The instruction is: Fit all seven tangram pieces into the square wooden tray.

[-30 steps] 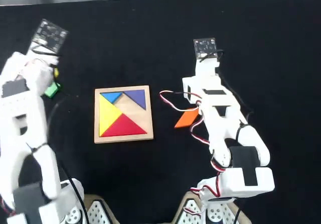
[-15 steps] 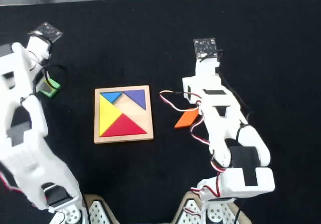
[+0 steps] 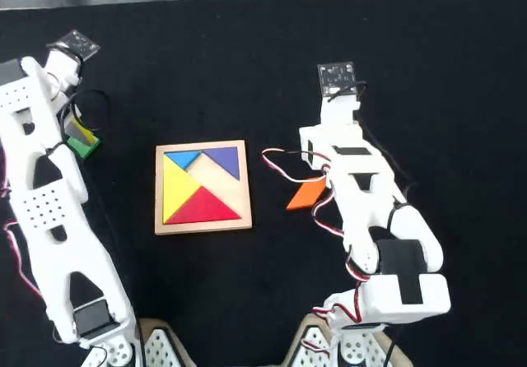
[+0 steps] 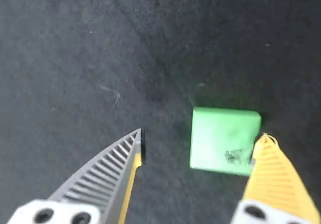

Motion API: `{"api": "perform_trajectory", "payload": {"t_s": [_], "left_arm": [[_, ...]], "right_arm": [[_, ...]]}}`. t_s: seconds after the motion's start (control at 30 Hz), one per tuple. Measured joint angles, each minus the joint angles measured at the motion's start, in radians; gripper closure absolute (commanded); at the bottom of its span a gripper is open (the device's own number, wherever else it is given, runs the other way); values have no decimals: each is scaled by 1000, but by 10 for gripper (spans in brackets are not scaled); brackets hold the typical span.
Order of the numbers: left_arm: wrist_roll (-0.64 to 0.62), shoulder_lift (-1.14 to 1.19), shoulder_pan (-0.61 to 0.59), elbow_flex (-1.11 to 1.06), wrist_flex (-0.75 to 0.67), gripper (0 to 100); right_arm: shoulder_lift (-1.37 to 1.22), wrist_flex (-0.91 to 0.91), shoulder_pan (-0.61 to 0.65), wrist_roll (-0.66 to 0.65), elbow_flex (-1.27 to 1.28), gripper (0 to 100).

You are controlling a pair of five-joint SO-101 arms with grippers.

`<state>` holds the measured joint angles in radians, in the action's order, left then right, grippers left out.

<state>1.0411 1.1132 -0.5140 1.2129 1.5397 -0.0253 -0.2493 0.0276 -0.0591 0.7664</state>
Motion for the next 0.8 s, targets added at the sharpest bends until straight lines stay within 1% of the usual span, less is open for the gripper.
{"api": "perform_trajectory", "payload": {"t_s": [0.27,0.5,0.8], "left_arm": [[0,157,-2,161,3,661],[5,198,5,207,8,661],[0,203,5,222,87,662]], "right_arm": [[0,0,0,0,0,974],[0,0,0,0,0,974],[0,0,0,0,0,974]]}}
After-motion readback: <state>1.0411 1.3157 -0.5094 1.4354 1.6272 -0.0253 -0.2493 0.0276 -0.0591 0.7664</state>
